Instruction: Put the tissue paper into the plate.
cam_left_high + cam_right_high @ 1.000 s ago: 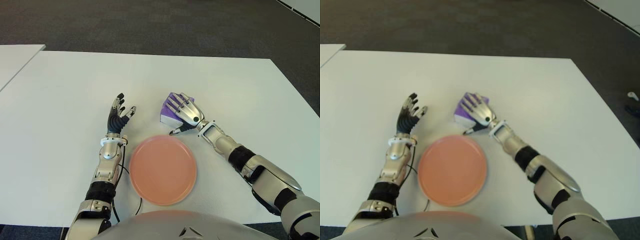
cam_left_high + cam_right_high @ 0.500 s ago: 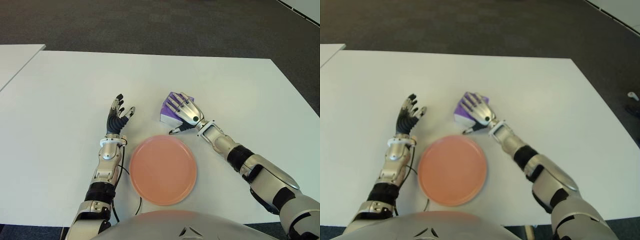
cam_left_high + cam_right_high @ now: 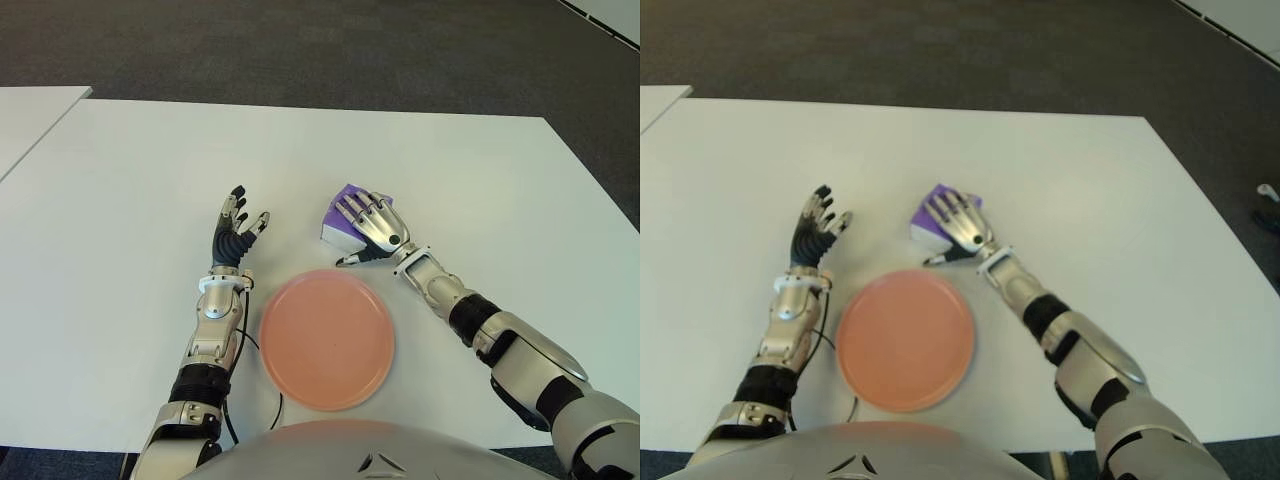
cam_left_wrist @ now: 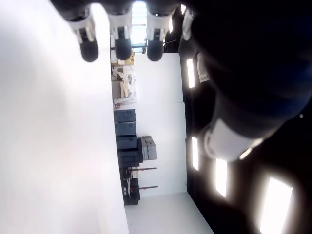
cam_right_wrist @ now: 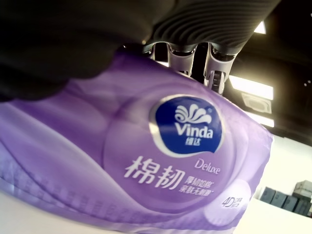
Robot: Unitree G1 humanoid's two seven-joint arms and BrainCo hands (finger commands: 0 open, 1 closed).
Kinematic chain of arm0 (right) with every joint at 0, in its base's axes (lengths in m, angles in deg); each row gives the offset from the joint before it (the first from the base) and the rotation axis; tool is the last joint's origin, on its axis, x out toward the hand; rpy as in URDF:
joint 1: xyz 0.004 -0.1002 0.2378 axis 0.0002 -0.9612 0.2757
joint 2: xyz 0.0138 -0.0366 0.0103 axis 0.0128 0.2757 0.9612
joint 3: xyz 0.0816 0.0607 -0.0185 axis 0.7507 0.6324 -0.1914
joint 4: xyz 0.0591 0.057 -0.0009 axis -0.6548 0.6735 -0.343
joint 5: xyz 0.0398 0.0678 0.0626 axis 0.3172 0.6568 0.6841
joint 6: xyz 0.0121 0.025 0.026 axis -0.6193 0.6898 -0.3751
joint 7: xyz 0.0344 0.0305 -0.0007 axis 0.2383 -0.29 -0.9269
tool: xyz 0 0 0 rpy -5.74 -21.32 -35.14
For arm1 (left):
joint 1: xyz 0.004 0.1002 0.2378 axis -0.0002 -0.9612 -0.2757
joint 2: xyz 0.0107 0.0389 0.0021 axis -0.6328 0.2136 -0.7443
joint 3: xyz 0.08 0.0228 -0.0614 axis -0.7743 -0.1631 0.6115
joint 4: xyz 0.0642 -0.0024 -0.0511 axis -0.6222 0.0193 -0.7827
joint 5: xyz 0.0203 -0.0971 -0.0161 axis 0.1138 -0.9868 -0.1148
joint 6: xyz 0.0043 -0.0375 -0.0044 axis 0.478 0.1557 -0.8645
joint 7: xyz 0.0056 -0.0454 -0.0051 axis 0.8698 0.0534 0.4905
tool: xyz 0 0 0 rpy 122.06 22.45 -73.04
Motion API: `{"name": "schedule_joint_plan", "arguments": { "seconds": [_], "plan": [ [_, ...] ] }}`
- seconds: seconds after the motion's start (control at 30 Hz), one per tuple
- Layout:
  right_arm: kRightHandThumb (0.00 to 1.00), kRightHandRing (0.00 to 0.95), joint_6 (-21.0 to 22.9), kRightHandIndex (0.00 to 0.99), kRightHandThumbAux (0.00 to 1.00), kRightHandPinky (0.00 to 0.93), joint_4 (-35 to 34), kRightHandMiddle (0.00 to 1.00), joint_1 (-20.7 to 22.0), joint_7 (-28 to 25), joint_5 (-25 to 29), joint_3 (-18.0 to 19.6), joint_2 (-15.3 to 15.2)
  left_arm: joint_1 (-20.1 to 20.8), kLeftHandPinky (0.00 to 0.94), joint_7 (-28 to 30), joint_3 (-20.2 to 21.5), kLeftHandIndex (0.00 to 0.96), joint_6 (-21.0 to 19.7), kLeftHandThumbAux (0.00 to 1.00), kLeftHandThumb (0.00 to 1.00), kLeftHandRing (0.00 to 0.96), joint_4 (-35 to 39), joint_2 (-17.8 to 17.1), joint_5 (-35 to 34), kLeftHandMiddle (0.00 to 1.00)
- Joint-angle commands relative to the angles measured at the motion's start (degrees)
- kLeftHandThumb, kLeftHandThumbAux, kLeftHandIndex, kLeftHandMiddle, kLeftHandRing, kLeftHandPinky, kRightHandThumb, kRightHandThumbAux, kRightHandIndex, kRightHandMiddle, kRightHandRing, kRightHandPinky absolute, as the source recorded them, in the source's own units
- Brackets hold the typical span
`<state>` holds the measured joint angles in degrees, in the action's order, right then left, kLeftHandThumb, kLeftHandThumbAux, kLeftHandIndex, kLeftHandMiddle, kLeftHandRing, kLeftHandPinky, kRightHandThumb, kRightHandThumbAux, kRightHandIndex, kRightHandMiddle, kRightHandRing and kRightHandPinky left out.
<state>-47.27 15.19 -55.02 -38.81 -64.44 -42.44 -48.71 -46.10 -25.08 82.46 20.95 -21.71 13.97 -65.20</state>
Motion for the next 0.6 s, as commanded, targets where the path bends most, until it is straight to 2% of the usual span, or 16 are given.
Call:
{"name": "schedule_joint_plan", "arguments": {
  "seconds": [0.03,0.13,0.27,0.3,0.33,0.43,0.5,0.6],
  "plan": [
    [0.622,0.422,-6.9,0.125,0.589,0.534,7.3,0.264,-6.2,-6.1,2.5,-1.8,1.1,-0.8,0.018,-0.4,0.5,0.083,-0.2,0.731,0.123,0.034,-0.4,0.1,-0.2,0.066],
    [0.617,0.439,-8.5,0.148,0.599,0.553,8.3,0.281,-5.8,-7.0,4.3,-1.2,1.5,-0.9,0.013,-0.4,0.7,0.085,-0.3,0.732,0.126,0.033,-0.4,0.0,-0.2,0.066],
    [0.624,0.53,-10.3,0.217,0.61,0.646,9.1,0.361,-5.2,-8.4,6.2,-0.7,1.8,-1.0,0.013,-0.6,0.8,0.086,-0.4,0.731,0.131,0.033,-0.2,-0.1,0.0,0.067],
    [0.738,0.579,-10.7,0.246,0.617,0.694,9.2,0.406,-5.1,-8.7,6.5,-0.6,1.8,-1.1,0.016,-0.6,0.9,0.085,-0.3,0.73,0.131,0.033,-0.1,-0.1,0.1,0.067],
    [0.776,0.623,-11.0,0.312,0.637,0.734,9.3,0.433,-5.0,-8.8,6.7,-0.6,1.8,-1.1,0.019,-0.7,0.9,0.085,-0.2,0.729,0.13,0.034,-0.1,-0.2,0.1,0.067],
    [0.816,0.668,-11.7,0.382,0.659,0.776,10.0,0.462,-4.7,-8.3,7.0,-0.7,2.1,-1.2,0.023,-0.6,0.9,0.084,-0.1,0.728,0.128,0.034,-0.1,-0.3,0.1,0.068],
    [0.831,0.711,-12.1,0.384,0.671,0.806,10.8,0.513,-4.5,-7.7,7.1,-0.7,2.5,-1.2,0.027,-0.5,1.0,0.084,0.0,0.727,0.126,0.036,-0.1,-0.3,0.1,0.069],
    [0.843,0.754,-12.3,0.391,0.676,0.821,13.5,0.535,-5.3,-4.7,7.2,-0.8,4.3,-1.3,0.034,-0.2,1.1,0.086,0.1,0.727,0.125,0.039,-0.1,-0.5,-0.2,0.07]
  ]
}}
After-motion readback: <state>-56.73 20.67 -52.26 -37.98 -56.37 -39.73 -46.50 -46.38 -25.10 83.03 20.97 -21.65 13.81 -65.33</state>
